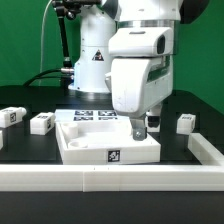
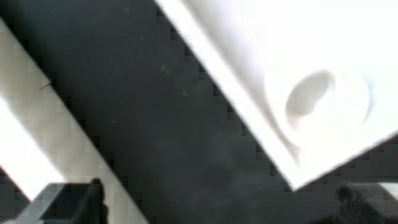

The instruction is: Assemble one leg

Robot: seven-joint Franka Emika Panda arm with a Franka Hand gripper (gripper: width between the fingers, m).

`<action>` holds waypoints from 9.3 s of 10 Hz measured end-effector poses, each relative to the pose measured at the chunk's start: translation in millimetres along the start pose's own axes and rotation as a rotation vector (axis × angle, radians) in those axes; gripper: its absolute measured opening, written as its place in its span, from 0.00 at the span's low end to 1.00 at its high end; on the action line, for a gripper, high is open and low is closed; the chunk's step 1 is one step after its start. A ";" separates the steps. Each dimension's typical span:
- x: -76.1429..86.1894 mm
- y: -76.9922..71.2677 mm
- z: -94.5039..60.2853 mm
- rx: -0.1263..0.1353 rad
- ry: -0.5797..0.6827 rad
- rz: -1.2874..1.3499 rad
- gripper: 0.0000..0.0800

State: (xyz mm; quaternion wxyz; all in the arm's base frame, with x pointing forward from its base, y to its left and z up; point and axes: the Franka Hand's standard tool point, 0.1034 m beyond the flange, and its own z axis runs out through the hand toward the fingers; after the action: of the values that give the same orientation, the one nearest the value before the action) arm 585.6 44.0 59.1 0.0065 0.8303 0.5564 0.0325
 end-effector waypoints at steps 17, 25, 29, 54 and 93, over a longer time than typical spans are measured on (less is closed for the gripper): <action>-39.5 -45.4 3.6 0.053 -0.088 -0.499 0.81; -108.5 -125.0 8.3 0.077 -0.065 -0.513 0.81; -120.7 -134.0 30.3 0.093 -0.046 -0.485 0.81; -9.7 -104.5 45.0 0.045 -0.008 -0.425 0.08; 46.5 -183.4 14.1 0.079 0.052 1.445 0.81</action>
Offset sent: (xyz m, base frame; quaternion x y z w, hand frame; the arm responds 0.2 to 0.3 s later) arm 0.0000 0.0000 0.0000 0.0000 0.0000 0.0000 1.0000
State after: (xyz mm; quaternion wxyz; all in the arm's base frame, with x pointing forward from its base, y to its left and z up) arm 434.7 157.1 38.5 -0.0599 0.9892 -0.1307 0.0282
